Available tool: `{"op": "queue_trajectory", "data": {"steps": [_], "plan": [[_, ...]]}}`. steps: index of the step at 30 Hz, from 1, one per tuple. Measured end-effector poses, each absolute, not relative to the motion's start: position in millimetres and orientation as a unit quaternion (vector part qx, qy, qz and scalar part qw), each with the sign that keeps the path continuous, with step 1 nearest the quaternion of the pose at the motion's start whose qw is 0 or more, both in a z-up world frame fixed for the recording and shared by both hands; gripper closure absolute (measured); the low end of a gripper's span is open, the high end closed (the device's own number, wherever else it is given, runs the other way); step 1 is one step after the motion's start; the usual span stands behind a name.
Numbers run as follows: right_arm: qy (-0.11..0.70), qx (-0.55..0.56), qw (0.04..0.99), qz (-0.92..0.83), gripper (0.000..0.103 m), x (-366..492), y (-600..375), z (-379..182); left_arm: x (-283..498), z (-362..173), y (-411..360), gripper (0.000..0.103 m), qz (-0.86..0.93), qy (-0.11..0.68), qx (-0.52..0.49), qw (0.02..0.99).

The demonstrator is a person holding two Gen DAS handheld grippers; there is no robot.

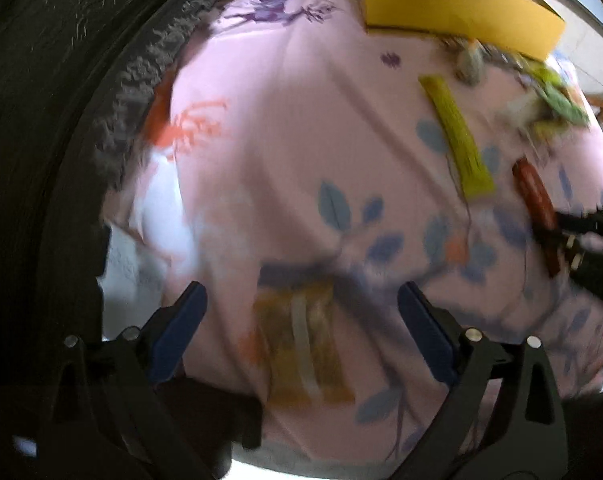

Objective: Organize snacks

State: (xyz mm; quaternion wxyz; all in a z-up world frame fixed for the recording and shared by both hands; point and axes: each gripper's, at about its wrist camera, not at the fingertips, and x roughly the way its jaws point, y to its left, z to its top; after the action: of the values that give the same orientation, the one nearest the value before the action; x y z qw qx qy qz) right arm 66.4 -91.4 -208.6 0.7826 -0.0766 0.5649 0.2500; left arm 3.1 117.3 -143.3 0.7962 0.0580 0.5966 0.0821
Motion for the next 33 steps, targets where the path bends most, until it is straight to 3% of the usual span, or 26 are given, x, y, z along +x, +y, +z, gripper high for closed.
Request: {"op": "queue_trajectory", "data": {"steps": [6, 7, 9, 11, 12, 13, 14, 21, 26, 33], "plan": [[0.628, 0.067, 0.73, 0.262, 0.078, 53.6, -141.2, -213.7, -15.3, -185.3, 107.0, 0.007, 0.077, 0.607, 0.068, 0.788], [0.632, 0.092, 0.724, 0.262, 0.078, 50.0, -147.8, -217.5, -16.1, -192.5, 107.1, 0.015, 0.072, 0.612, 0.061, 0.785], [0.639, 0.154, 0.707, 0.259, 0.078, 47.4, -162.5, -222.4, -22.7, -200.8, 108.5, 0.02, 0.077, 0.607, 0.056, 0.789], [0.643, 0.2, 0.692, 0.261, 0.078, 43.6, -171.2, -225.6, -28.0, -196.6, 109.9, 0.049, 0.087, 0.585, 0.058, 0.804], [0.644, 0.214, 0.685, 0.264, 0.079, 40.2, -172.9, -227.9, -29.5, -194.3, 113.4, 0.051, 0.084, 0.583, 0.045, 0.807], [0.645, 0.225, 0.68, 0.266, 0.079, 37.8, -176.4, -228.5, -30.8, -192.5, 116.8, 0.062, 0.085, 0.58, 0.033, 0.809], [0.645, 0.24, 0.674, 0.269, 0.079, 34.8, -175.9, -229.9, -32.9, -189.9, 122.7, 0.066, 0.086, 0.578, 0.011, 0.812], [0.632, 0.346, 0.63, 0.29, 0.079, 22.1, -182.6, -236.4, -44.8, -176.8, 124.1, 0.073, 0.057, 0.577, -0.024, 0.814], [0.605, 0.395, 0.616, 0.313, 0.079, 22.1, -185.8, -220.6, -54.0, -156.2, 127.6, 0.085, 0.041, 0.559, -0.062, 0.826], [0.576, 0.427, 0.612, 0.333, 0.078, 24.4, -184.5, -208.8, -54.4, -137.0, 134.4, 0.085, 0.038, 0.54, -0.058, 0.839]]}}
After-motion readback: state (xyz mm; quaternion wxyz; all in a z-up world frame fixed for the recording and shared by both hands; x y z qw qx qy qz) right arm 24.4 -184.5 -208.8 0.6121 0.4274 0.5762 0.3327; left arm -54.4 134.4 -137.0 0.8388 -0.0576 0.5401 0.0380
